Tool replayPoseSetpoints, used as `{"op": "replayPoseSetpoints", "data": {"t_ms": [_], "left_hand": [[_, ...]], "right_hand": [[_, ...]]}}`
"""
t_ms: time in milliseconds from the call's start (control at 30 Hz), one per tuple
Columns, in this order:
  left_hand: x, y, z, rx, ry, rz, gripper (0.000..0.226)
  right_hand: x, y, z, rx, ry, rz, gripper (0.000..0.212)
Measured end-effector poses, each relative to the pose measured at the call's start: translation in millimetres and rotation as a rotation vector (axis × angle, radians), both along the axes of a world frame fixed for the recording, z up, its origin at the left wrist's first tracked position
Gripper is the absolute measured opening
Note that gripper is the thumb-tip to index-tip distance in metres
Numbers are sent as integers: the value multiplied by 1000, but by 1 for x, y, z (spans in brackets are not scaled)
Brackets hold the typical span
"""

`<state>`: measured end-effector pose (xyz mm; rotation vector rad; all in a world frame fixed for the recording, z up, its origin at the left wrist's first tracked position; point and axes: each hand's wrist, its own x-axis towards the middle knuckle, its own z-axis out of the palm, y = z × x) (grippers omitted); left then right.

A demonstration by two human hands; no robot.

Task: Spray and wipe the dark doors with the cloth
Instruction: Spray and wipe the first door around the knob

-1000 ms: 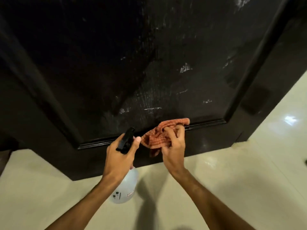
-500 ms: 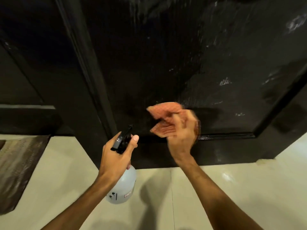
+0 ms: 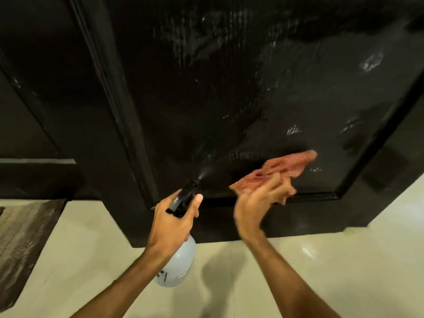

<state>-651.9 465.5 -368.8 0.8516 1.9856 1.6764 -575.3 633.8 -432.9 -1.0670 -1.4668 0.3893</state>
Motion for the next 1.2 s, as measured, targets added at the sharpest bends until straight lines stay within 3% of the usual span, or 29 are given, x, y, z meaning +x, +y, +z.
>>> {"op": "replayPoseSetpoints", "data": {"t_ms": [100, 167, 267, 333, 467, 500, 633, 700, 800, 833, 900, 967, 1000, 1067, 1133, 1200], "left_hand": [[13, 18, 25, 46, 31, -75, 16], [23, 35, 43, 77, 46, -130, 15], [32, 56, 62, 107, 89, -195, 23], [36, 67, 71, 108, 119, -215, 24], [50, 83, 88, 138, 115, -266, 19], [54, 87, 93, 136, 121, -277, 19], [68, 102, 112, 125, 158, -309, 23], [74, 110, 118, 128, 175, -314, 24], [88, 120, 122, 133, 149, -309, 23], [94, 124, 125, 140, 131, -310, 25], [104, 132, 133, 148, 122, -324, 31], [109, 138, 140, 156, 147, -340, 30], [109, 140, 144, 162, 168, -334, 29], [108, 141, 151, 180, 180, -310, 26], [107, 141, 157, 204, 150, -293, 23], [105, 139, 165, 212, 149, -301, 24]], "right_hand": [[-3, -16, -19, 356, -463, 337, 49], [15, 4, -2, 350, -371, 360, 44], [48, 40, 37, 213, -24, 27, 52], [50, 45, 54, 139, 87, -36, 47], [52, 38, 58, 383, -231, 202, 26], [63, 49, 65, 371, -204, 205, 28], [104, 106, 106, -7, 359, -149, 44], [95, 91, 119, 32, 196, -82, 50], [86, 64, 108, 364, -271, 323, 42], [93, 71, 106, 403, -316, 340, 36], [114, 95, 111, 265, -44, 185, 35], [127, 111, 127, 40, 258, -79, 54], [125, 112, 135, -19, 290, -141, 58], [105, 92, 150, 62, 87, -68, 52], [92, 74, 154, 311, -147, 216, 43], [102, 89, 166, 440, -147, 250, 42]]}}
